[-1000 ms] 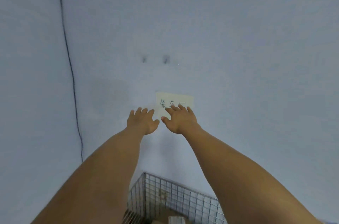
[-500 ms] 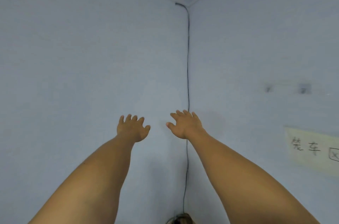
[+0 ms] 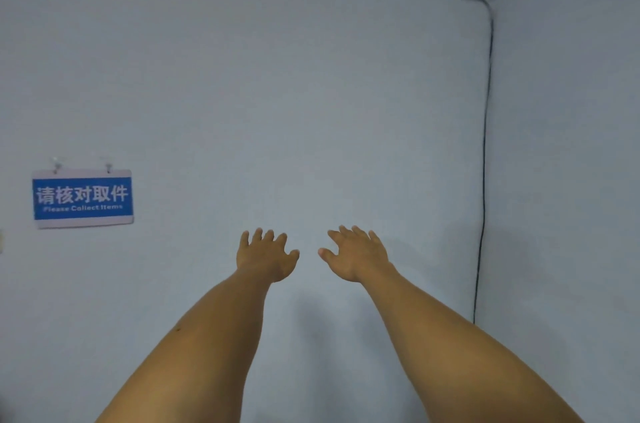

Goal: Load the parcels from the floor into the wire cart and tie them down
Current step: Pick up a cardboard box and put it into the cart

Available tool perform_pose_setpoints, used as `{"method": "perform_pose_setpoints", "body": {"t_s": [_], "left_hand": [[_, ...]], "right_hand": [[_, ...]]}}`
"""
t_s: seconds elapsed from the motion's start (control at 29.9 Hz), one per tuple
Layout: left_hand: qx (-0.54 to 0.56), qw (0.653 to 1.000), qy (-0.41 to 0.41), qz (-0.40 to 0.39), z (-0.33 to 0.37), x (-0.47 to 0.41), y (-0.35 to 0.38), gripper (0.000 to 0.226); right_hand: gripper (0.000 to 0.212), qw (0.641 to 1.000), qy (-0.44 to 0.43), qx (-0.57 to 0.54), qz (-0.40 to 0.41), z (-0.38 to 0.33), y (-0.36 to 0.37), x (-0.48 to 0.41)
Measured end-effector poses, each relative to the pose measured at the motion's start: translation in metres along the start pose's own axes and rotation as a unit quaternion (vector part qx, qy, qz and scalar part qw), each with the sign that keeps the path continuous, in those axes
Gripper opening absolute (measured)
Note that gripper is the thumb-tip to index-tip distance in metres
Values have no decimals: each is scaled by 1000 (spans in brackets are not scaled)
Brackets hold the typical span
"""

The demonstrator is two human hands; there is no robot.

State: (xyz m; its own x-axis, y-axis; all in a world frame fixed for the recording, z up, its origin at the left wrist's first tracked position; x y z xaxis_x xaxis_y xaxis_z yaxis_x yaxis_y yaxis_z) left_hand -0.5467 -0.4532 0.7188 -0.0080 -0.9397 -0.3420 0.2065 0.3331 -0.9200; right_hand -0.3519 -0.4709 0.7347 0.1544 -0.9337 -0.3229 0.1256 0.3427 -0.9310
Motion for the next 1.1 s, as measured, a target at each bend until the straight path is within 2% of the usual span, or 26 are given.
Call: {"method": "perform_pose_setpoints", "body": {"t_s": [0.33,0.53,0.67,0.8,1.1], "left_hand": [[8,999,-31,23,-60,-128,34,70],[31,999,3,26,-39,-209,60,70],[49,997,66,0,17,-250,94,70],[76,984,158,-23,106,-283,120,69],[131,917,374,-44,328,-317,149,70]], "right_hand": [[69,1000,-19,-6,24,-24,43,-148],[69,999,11,16,34,-1,59,-215],[69,997,62,39,20,53,76,-225],[69,985,157,68,0,140,81,-214],[70,923,364,125,-26,293,83,-143]]}}
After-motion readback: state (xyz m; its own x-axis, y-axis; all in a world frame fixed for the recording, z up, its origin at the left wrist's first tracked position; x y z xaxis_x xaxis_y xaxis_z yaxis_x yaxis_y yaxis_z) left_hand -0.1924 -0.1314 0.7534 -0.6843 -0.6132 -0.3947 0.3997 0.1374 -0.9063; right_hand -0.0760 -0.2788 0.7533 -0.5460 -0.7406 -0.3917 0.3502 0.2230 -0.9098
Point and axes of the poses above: each hand's wrist, its own x-axis away from the middle knuckle, its own y-axis out of the palm, z = x × y, the point moved 1 cm from there along -x, towards the middle knuckle, and after that the axes turned 11 degrees about x, right-handed, at the moved point
